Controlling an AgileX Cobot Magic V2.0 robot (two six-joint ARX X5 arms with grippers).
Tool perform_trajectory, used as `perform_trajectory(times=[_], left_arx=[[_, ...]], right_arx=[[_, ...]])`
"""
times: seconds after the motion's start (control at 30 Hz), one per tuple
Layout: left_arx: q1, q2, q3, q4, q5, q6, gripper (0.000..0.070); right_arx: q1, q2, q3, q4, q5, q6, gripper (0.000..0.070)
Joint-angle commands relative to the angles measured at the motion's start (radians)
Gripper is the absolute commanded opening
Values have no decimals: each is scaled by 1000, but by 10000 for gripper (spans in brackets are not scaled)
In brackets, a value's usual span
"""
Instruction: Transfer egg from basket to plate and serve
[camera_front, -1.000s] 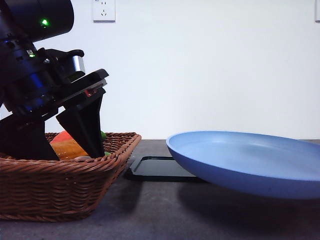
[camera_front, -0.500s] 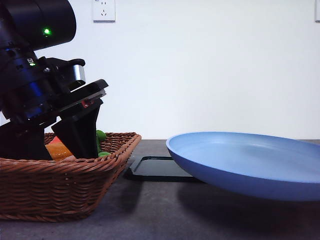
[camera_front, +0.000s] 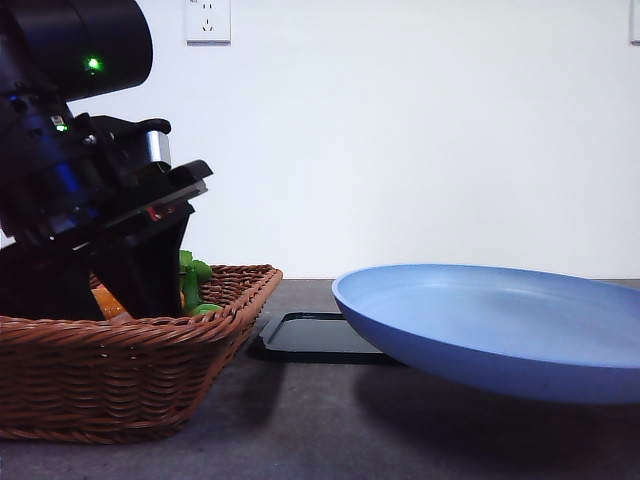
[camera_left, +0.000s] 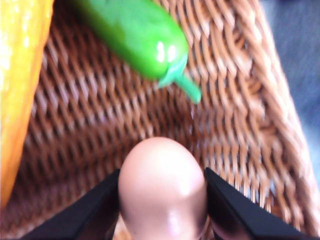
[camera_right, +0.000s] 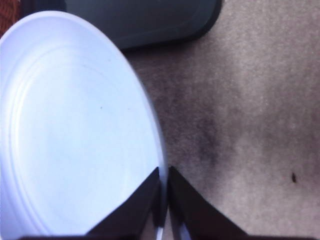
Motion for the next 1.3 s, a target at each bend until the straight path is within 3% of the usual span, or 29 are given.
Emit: perform_trajectory(times=[0.0,0.17,0.27,0.37,0.47,0.77,0.97,1.27], left_arx=[[-8,18,49,-37,0,39,201],[-9,18,192,-167,65,57,201],[-27,18,255,-134,182,53,201],[-76,19,270,-23,220,53,201],[-142,29,270,77,195,75,202],[-330,138,270,266,1,215,202],[-372,227,270,343,-6,234,202],[-382,307,270,353,-6,233,206]], right_arx=[[0,5,16,4,-4,-9,0],[1,8,16,-40,-4,-13,0],[2,8,16,-47,-4,-16,0],[2,8,16,-47,-4,-16,0],[2,8,16,-49,-5,-16,0],[2,7,16,-54,-4,-17,0],[2,7,16,-62,-4,-31,0],[2,7,16,-66,-4,-35,0]])
